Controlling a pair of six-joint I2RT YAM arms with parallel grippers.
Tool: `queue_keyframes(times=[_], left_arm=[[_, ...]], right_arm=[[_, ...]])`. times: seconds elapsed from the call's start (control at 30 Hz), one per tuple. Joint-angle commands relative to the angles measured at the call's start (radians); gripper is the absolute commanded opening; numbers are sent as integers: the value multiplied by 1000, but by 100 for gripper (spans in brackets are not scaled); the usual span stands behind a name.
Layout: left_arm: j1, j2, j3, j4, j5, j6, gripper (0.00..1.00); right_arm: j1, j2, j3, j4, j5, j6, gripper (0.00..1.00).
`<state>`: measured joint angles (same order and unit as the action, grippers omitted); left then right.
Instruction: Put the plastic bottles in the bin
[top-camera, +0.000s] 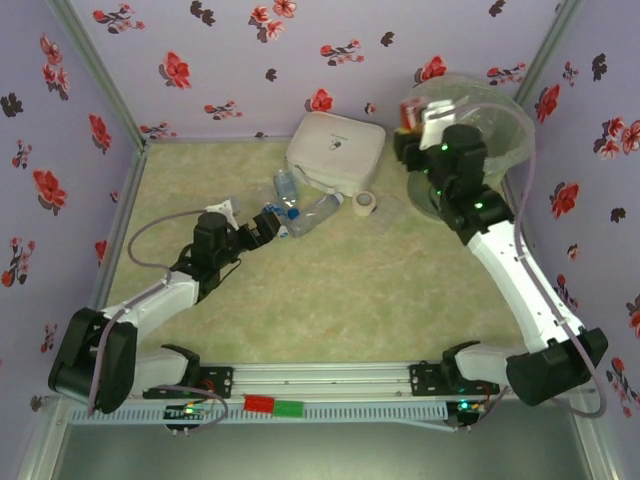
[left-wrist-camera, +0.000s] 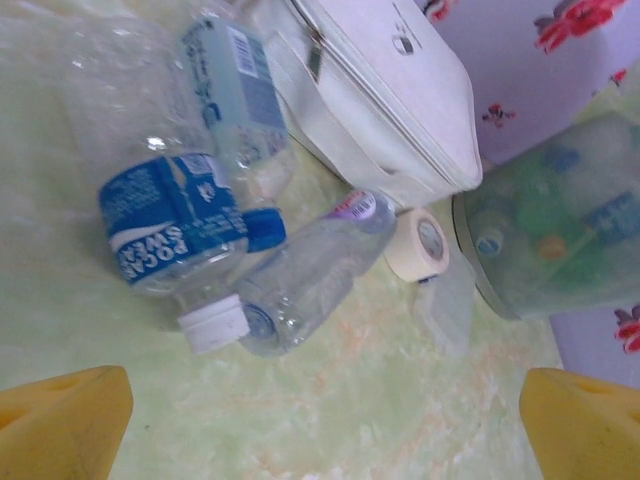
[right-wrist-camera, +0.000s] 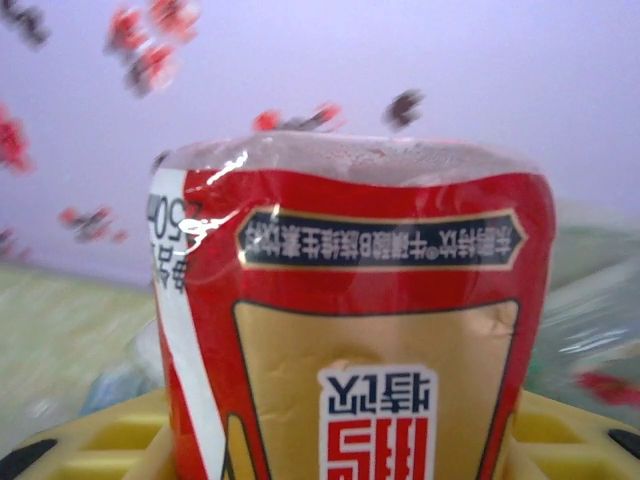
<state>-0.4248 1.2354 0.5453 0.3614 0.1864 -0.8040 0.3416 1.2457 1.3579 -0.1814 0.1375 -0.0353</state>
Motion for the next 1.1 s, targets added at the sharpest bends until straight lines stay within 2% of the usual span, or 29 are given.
queue_keyframes(times=[0.0, 0.17, 0.47, 0.8, 0.9, 1.0, 1.07], left_arm=[[-30, 28, 45, -38, 28, 66, 100], [-58, 51, 69, -52, 28, 77, 100], [-62, 58, 84, -68, 27, 83, 100], [-66, 61, 94, -92, 26, 96, 100], [-66, 62, 100, -100, 27, 101, 100], [-66, 65, 116, -119, 28, 118, 100], [-67, 67, 132, -132, 27, 132, 100]], right_arm=[[-82, 30, 94, 33, 100, -11, 49], [-191, 182, 287, -77, 123, 31, 49], [-266, 447, 575, -285, 128, 86, 50], [-304, 571, 632, -395, 61, 164, 60], [-306, 564, 630, -402, 53, 178, 73], [-306, 532, 614, -384, 76, 186, 96], [-306, 499, 601, -366, 88, 186, 100]])
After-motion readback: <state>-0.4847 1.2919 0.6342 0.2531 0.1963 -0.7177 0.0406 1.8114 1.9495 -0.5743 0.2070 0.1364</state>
